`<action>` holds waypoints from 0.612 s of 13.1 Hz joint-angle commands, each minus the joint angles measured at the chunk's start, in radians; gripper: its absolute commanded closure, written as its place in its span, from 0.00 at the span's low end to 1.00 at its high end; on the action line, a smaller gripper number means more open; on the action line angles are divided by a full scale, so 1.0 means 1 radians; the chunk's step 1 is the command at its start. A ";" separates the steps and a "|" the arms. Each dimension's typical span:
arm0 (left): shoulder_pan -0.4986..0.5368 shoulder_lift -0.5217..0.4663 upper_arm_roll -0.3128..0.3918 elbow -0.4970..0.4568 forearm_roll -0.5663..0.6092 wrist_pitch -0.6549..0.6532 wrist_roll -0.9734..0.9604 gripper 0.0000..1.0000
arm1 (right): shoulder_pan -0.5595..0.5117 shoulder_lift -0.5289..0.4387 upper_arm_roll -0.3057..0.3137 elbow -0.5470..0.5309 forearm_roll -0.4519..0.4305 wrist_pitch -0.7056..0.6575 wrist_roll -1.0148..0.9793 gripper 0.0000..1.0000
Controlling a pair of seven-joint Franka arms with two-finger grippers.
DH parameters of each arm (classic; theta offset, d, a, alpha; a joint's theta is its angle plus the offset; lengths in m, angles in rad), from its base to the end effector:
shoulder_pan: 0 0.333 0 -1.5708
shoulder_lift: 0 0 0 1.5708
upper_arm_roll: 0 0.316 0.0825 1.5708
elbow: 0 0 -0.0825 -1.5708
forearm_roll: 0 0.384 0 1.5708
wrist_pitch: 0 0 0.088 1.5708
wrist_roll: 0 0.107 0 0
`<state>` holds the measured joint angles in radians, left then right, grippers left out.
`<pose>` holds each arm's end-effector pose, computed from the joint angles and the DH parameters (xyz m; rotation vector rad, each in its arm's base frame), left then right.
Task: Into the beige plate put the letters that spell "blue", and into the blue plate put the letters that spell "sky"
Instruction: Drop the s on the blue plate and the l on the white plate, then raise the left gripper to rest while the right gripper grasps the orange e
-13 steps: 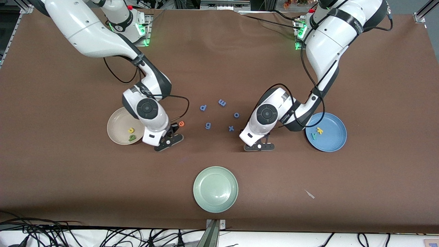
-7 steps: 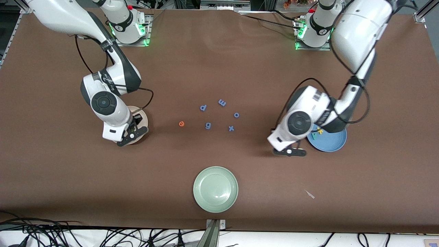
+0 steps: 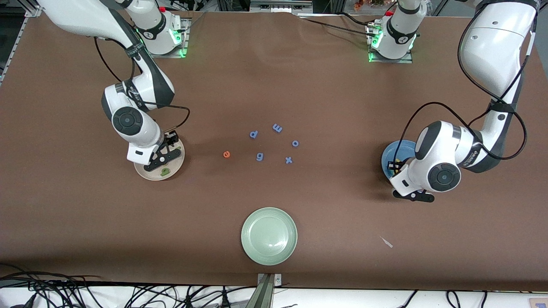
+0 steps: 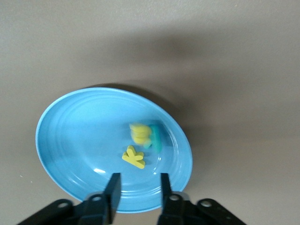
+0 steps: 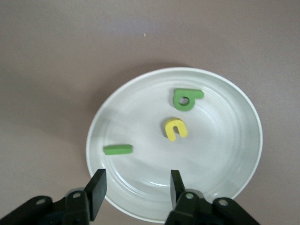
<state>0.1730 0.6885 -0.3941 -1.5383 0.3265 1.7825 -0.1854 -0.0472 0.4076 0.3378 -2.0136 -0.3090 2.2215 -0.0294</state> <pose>0.6537 -0.0839 0.2462 -2.9663 0.2001 0.5514 0.5636 0.1546 0.2465 2.9182 0.7674 -0.2273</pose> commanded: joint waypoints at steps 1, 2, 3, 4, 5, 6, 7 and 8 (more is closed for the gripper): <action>-0.015 -0.030 -0.031 0.021 0.005 -0.047 0.001 0.00 | 0.006 0.034 0.102 0.039 0.014 0.001 0.203 0.37; -0.015 -0.050 -0.052 0.030 0.005 -0.052 0.001 0.00 | 0.009 0.068 0.139 0.067 0.013 0.007 0.273 0.36; -0.015 -0.075 -0.061 0.033 0.006 -0.052 0.003 0.00 | 0.015 0.095 0.162 0.090 0.014 0.017 0.328 0.36; -0.018 -0.108 -0.065 0.043 0.005 -0.051 0.007 0.00 | 0.030 0.123 0.173 0.117 0.013 0.023 0.383 0.36; -0.017 -0.128 -0.083 0.078 0.005 -0.052 0.009 0.00 | 0.038 0.152 0.187 0.143 0.010 0.023 0.420 0.36; -0.009 -0.151 -0.100 0.102 0.003 -0.054 0.009 0.00 | 0.055 0.177 0.194 0.159 -0.001 0.029 0.445 0.36; -0.006 -0.186 -0.103 0.109 0.003 -0.054 0.009 0.00 | 0.078 0.201 0.194 0.174 -0.019 0.059 0.450 0.36; -0.004 -0.217 -0.101 0.127 0.003 -0.054 0.012 0.00 | 0.085 0.227 0.194 0.179 -0.050 0.113 0.450 0.36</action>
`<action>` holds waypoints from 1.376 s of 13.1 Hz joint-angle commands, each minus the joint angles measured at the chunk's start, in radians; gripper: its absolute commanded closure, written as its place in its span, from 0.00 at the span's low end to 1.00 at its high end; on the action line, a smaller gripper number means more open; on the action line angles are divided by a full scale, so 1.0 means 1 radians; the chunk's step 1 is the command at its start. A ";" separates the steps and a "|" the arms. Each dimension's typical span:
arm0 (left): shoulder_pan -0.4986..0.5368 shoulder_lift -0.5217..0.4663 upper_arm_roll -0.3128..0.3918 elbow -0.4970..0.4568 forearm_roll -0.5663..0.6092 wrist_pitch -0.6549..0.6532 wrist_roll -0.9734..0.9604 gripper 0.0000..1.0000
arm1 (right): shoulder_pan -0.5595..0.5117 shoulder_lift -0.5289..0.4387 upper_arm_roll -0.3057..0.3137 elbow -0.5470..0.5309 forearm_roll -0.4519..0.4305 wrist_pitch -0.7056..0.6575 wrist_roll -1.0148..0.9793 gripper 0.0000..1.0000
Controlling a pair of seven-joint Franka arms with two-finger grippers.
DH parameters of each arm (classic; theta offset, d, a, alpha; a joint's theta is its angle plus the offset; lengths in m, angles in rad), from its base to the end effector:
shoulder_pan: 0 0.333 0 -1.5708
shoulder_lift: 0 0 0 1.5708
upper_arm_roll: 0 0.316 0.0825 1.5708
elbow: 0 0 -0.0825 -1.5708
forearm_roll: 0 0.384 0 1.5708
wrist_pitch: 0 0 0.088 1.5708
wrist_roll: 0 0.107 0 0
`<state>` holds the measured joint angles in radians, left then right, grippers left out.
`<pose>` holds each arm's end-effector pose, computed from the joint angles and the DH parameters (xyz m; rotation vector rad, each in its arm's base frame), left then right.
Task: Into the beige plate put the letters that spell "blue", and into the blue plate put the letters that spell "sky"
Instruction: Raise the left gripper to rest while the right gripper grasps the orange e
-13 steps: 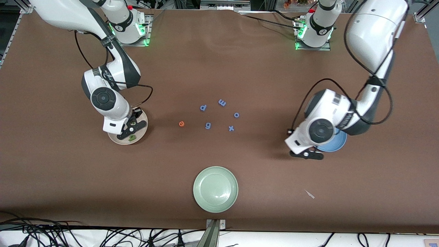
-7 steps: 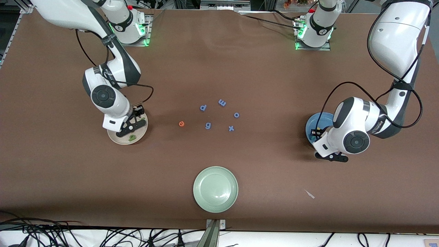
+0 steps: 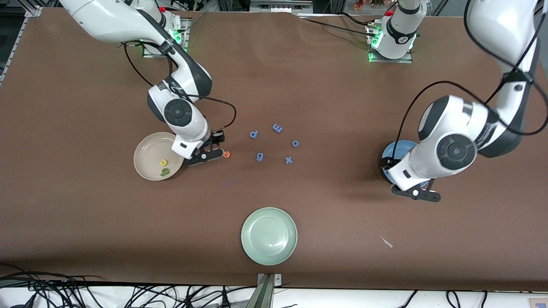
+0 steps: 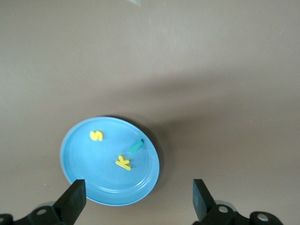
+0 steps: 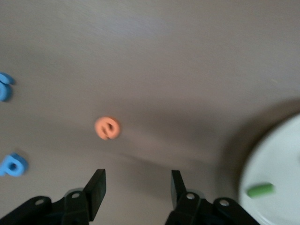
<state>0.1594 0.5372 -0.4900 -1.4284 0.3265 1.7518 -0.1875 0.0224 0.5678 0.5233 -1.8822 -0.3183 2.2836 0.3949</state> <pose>0.6684 -0.1375 0.3991 -3.0179 0.2810 0.1922 0.5470 0.3041 0.2335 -3.0939 -0.4868 0.1283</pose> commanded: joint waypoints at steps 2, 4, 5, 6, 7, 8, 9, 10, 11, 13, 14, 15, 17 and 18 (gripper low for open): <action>0.020 -0.118 -0.004 0.032 -0.016 -0.023 0.014 0.00 | 0.033 0.102 0.007 0.048 -0.082 0.126 0.039 0.36; 0.063 -0.161 -0.004 0.035 -0.072 -0.021 0.013 0.00 | 0.034 0.122 0.007 0.044 -0.163 0.139 0.077 0.36; 0.087 -0.186 -0.007 0.035 -0.102 -0.023 0.016 0.00 | 0.034 0.132 0.007 0.040 -0.206 0.143 0.105 0.36; 0.098 -0.222 0.007 0.031 -0.154 -0.020 0.017 0.00 | 0.034 0.135 0.006 0.035 -0.232 0.164 0.122 0.36; 0.083 -0.277 0.033 0.002 -0.180 -0.020 0.005 0.00 | 0.034 0.138 0.003 0.031 -0.238 0.178 0.124 0.36; 0.037 -0.310 0.088 -0.021 -0.184 -0.020 0.013 0.00 | 0.034 0.141 0.001 0.029 -0.239 0.180 0.124 0.36; -0.037 -0.348 0.182 -0.036 -0.185 -0.020 0.013 0.00 | 0.034 0.142 0.001 0.029 -0.234 0.180 0.124 0.36; -0.110 -0.379 0.271 -0.078 -0.202 -0.020 0.013 0.00 | 0.036 0.142 0.001 0.029 -0.231 0.180 0.125 0.36; -0.142 -0.410 0.337 -0.124 -0.258 -0.018 0.019 0.00 | 0.036 0.145 0.001 0.029 -0.237 0.181 0.131 0.36; -0.188 -0.453 0.408 -0.174 -0.323 -0.014 0.023 0.00 | 0.034 0.149 0.001 0.025 -0.239 0.198 0.131 0.40; -0.208 -0.463 0.412 -0.182 -0.314 -0.020 0.022 0.00 | 0.034 0.149 0.000 0.015 -0.239 0.203 0.134 0.46; -0.201 -0.462 0.409 -0.173 -0.313 -0.031 0.019 0.00 | 0.034 0.149 0.000 0.012 -0.240 0.206 0.134 0.51; -0.213 -0.447 0.404 -0.144 -0.313 -0.052 0.019 0.00 | 0.034 0.149 -0.002 0.006 -0.240 0.206 0.134 0.58; -0.213 -0.447 0.403 -0.144 -0.313 -0.057 0.019 0.00 | 0.034 0.149 -0.002 0.006 -0.240 0.206 0.134 0.62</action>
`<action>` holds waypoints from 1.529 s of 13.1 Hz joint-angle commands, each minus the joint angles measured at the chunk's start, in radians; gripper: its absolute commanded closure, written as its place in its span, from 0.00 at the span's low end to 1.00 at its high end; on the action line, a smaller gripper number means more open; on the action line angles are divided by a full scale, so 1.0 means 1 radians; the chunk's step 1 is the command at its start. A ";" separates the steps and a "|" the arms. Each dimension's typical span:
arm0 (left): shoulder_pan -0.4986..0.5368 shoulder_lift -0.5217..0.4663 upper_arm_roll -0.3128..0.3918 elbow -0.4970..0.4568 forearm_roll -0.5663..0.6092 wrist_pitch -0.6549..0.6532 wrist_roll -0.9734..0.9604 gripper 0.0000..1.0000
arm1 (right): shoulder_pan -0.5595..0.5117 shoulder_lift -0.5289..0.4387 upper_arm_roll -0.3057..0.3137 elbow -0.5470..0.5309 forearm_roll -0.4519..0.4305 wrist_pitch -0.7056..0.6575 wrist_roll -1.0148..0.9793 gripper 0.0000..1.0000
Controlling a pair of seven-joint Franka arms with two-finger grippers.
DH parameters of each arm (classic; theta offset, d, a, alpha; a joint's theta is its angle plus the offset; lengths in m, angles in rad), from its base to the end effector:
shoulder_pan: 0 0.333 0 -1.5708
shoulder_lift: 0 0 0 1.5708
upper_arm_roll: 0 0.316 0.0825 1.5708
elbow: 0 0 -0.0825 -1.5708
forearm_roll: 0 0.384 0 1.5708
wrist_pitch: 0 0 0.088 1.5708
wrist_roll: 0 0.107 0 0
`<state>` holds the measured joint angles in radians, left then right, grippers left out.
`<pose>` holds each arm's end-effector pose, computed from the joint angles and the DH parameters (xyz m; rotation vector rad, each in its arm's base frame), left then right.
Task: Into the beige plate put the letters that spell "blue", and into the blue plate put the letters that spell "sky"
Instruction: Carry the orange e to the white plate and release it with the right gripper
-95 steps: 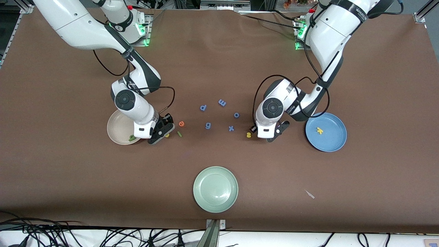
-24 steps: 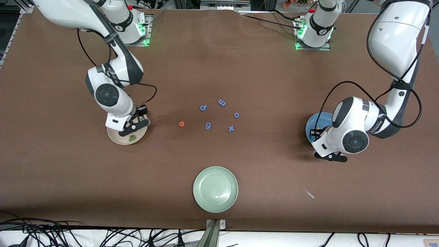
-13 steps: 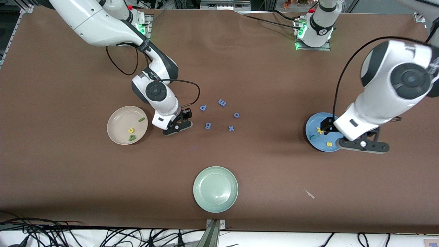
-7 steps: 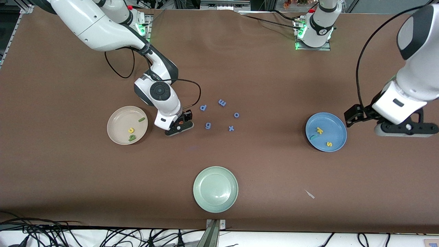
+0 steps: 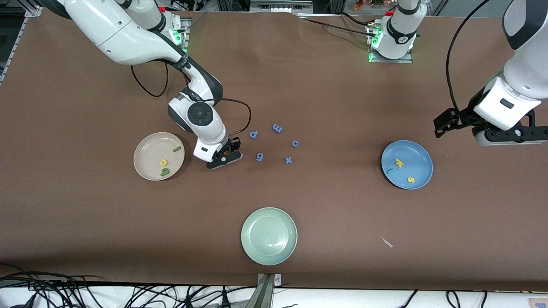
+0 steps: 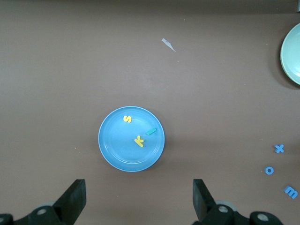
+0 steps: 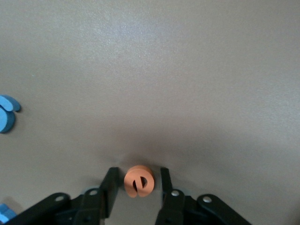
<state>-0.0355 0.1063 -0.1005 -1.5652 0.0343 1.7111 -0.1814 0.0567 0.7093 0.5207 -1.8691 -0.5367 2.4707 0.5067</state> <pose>0.5933 -0.0750 0.5788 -3.1234 -0.0657 -0.0677 0.5393 0.3340 0.1752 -3.0685 -0.5992 -0.0456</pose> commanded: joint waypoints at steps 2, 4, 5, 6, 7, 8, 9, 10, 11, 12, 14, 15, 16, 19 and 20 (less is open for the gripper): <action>-0.018 -0.016 0.013 -0.007 -0.021 -0.018 0.017 0.00 | 0.000 0.004 -0.001 -0.007 -0.022 0.019 0.021 0.72; -0.018 -0.014 0.013 -0.006 -0.021 -0.016 0.017 0.00 | -0.003 -0.020 -0.008 -0.005 -0.017 0.011 0.000 0.80; -0.020 -0.014 0.013 -0.006 -0.021 -0.018 0.017 0.00 | -0.011 -0.049 -0.014 -0.007 -0.011 -0.016 -0.008 0.80; -0.020 -0.014 0.013 -0.006 -0.021 -0.019 0.017 0.00 | -0.018 -0.077 -0.016 -0.005 -0.003 -0.073 -0.034 0.80; -0.020 -0.014 0.013 -0.007 -0.021 -0.021 0.017 0.00 | -0.030 -0.114 -0.016 -0.005 0.012 -0.125 -0.080 0.80; -0.020 -0.014 0.013 -0.006 -0.021 -0.022 0.017 0.00 | -0.046 -0.149 -0.016 -0.008 0.042 -0.186 -0.141 0.80; -0.020 -0.014 0.013 -0.006 -0.021 -0.022 0.017 0.00 | -0.064 -0.195 -0.016 -0.013 0.067 -0.256 -0.224 0.79; -0.020 -0.013 0.013 -0.006 -0.021 -0.021 0.017 0.00 | -0.084 -0.247 -0.019 -0.022 0.084 -0.321 -0.311 0.79; -0.018 -0.005 0.013 -0.006 -0.021 -0.013 0.017 0.00 | -0.107 -0.295 -0.028 -0.044 0.107 -0.363 -0.400 0.78; -0.018 0.004 0.015 0.007 -0.022 -0.013 0.016 0.00 | -0.119 -0.332 -0.071 -0.077 0.130 -0.362 -0.494 0.77; -0.015 0.007 0.015 0.019 -0.021 -0.013 0.017 0.00 | -0.123 -0.369 -0.164 -0.136 0.200 -0.325 -0.636 0.70; -0.015 0.006 0.013 0.019 -0.021 -0.015 0.017 0.00 | -0.123 -0.372 -0.201 -0.178 0.214 -0.273 -0.678 0.62; -0.021 0.007 0.013 0.017 -0.021 -0.018 0.016 0.00 | -0.126 -0.373 -0.218 -0.215 0.216 -0.213 -0.694 0.59; -0.024 0.006 0.012 0.024 -0.021 -0.018 0.013 0.00 | -0.132 -0.378 -0.222 -0.226 0.216 -0.188 -0.686 0.25; -0.021 0.006 0.013 0.022 -0.024 -0.024 0.016 0.00 | -0.132 -0.384 -0.222 -0.222 0.218 -0.190 -0.679 0.17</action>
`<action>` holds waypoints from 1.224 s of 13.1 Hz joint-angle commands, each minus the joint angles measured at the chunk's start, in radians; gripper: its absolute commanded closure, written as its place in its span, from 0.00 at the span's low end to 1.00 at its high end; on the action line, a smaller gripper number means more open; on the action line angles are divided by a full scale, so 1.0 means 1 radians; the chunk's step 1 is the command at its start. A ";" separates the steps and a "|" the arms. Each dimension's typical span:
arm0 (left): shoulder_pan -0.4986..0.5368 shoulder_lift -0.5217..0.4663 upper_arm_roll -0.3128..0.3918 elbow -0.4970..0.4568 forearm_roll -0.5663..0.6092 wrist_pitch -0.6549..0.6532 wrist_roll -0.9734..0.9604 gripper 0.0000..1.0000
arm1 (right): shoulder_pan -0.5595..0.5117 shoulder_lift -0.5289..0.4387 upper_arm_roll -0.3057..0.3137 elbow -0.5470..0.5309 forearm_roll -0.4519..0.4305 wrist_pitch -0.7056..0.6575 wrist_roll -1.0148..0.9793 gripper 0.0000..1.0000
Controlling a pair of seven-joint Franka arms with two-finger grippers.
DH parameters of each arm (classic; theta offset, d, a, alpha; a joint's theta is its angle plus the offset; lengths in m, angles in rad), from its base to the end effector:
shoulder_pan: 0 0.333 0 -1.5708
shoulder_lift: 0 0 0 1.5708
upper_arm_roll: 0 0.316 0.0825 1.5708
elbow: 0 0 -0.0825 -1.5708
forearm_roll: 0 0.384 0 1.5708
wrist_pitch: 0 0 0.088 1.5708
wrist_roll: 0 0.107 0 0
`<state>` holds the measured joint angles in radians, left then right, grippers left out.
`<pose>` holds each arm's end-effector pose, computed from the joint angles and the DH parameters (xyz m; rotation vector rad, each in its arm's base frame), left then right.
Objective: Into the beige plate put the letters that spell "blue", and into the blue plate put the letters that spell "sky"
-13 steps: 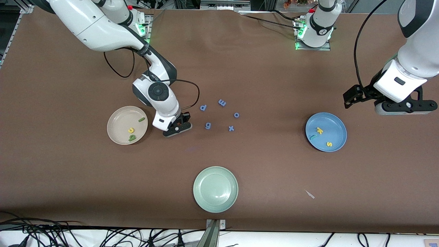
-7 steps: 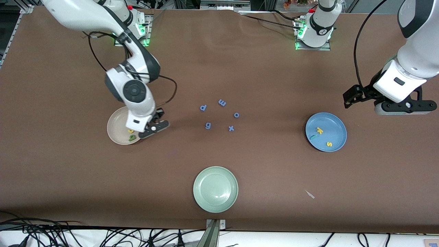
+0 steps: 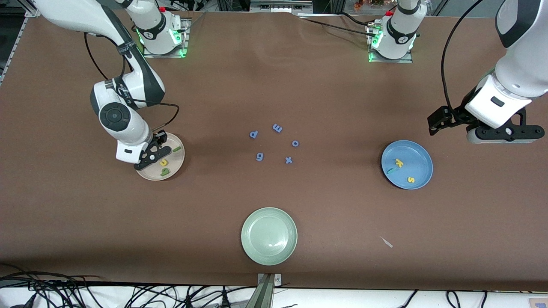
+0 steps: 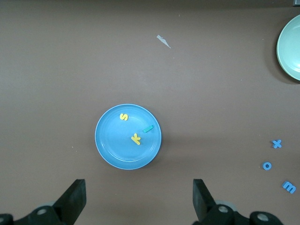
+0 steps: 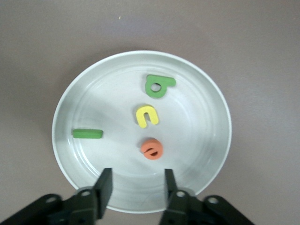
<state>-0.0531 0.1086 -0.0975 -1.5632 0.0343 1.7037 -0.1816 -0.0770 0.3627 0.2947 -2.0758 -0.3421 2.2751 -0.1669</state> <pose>0.5920 -0.0836 0.5777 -3.1229 -0.0433 -0.0560 0.5608 0.1139 0.2484 2.8520 0.9051 -0.1982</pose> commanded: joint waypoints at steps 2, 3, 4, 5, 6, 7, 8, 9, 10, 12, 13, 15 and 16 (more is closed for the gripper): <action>-0.008 0.003 0.009 0.021 -0.022 -0.024 0.016 0.00 | 0.002 -0.062 0.004 0.005 0.092 -0.008 -0.002 0.00; -0.010 0.003 0.007 0.022 -0.022 -0.024 0.017 0.00 | 0.002 -0.079 0.006 0.023 0.127 -0.052 0.001 0.00; -0.008 0.003 -0.007 0.022 -0.022 -0.024 0.016 0.00 | 0.003 -0.096 0.009 0.063 0.150 -0.110 0.007 0.00; -0.007 0.003 -0.010 0.022 -0.022 -0.024 0.014 0.00 | 0.003 -0.117 0.009 0.103 0.170 -0.179 0.015 0.00; -0.007 0.003 -0.011 0.022 -0.022 -0.024 0.014 0.00 | 0.003 -0.140 0.009 0.144 0.193 -0.248 0.024 0.00; -0.007 0.003 -0.011 0.022 -0.022 -0.024 0.014 0.00 | 0.002 -0.171 0.009 0.181 0.219 -0.322 0.027 0.00; -0.005 0.003 -0.011 0.020 -0.022 -0.026 0.014 0.00 | 0.002 -0.201 0.009 0.225 0.247 -0.403 0.027 0.00; -0.005 0.003 -0.011 0.020 -0.021 -0.026 0.016 0.00 | 0.002 -0.224 0.008 0.276 0.262 -0.489 0.029 0.00; -0.005 0.003 -0.010 0.020 -0.021 -0.026 0.016 0.00 | 0.002 -0.240 0.008 0.334 0.264 -0.573 0.032 0.00; -0.004 0.003 -0.010 0.022 -0.019 -0.026 0.014 0.00 | 0.002 -0.261 0.003 0.420 0.264 -0.681 0.072 0.00; -0.004 0.002 -0.010 0.022 -0.019 -0.027 0.014 0.00 | 0.002 -0.275 -0.002 0.453 0.264 -0.716 0.082 0.00; -0.004 -0.001 -0.013 0.022 -0.019 -0.041 0.019 0.00 | 0.002 -0.324 -0.018 0.477 0.264 -0.762 0.084 0.00; -0.004 -0.004 -0.014 0.023 -0.019 -0.062 0.049 0.00 | 0.002 -0.350 -0.032 0.477 0.265 -0.782 0.084 0.00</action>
<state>-0.0596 0.1085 -0.1089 -1.5611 0.0343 1.6872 -0.1770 -0.0760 0.0544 0.2867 -1.6140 -0.0947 1.5405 -0.0945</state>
